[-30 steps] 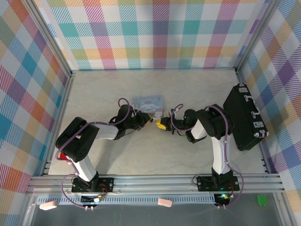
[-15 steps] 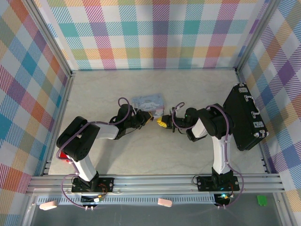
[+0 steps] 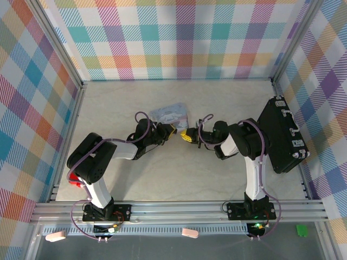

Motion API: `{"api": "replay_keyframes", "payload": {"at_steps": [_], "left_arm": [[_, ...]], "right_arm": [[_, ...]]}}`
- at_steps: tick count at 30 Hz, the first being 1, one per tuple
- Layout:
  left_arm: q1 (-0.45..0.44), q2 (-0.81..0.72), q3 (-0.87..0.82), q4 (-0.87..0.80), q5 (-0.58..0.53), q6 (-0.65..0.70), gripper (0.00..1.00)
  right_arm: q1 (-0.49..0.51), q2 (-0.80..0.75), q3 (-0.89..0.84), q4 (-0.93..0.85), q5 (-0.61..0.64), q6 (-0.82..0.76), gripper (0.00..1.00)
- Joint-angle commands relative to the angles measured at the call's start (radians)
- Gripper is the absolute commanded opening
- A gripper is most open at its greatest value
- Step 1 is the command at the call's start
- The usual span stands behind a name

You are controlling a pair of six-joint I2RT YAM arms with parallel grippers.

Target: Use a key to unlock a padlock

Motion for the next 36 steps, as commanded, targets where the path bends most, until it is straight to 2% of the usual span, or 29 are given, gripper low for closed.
{"api": "replay_keyframes", "payload": {"at_steps": [1, 9, 22, 36], "left_arm": [[-0.063, -0.006, 0.055, 0.180, 0.200, -0.033, 0.00], [-0.063, 0.002, 0.065, 0.197, 0.244, -0.026, 0.00], [-0.094, 0.034, 0.111, 0.207, 0.235, -0.044, 0.00], [-0.121, 0.049, 0.165, -0.111, 0.335, 0.143, 0.00]], "right_arm": [[0.021, -0.018, 0.056, 0.001, 0.014, 0.039, 0.00], [-0.024, -0.002, 0.082, 0.001, -0.028, 0.089, 0.00], [0.031, -0.019, 0.107, 0.001, -0.018, 0.074, 0.00], [0.026, -0.024, 0.118, 0.000, -0.030, 0.047, 0.00]]}}
